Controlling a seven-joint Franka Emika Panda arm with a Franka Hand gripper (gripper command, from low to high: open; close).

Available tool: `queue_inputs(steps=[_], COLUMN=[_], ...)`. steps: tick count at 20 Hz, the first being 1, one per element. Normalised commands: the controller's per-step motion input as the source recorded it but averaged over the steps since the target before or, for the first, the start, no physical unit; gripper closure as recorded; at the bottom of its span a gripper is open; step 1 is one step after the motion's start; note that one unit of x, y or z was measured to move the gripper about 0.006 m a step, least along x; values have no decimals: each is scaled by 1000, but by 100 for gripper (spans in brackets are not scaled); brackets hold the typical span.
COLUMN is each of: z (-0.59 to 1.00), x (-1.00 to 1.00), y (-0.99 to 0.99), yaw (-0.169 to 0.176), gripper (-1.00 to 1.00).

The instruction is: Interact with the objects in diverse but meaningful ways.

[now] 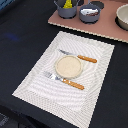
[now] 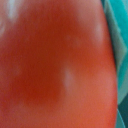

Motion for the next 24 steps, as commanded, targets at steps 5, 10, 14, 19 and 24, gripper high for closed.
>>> queue_inputs(steps=[5,10,14,19,24], z=[-138,-165,-200,-268,-281], x=[-151,-219,-288,-339,-334], y=[0,0,0,0,0], yaw=[0,0,0,0,0], gripper=[100,100,100,100,100])
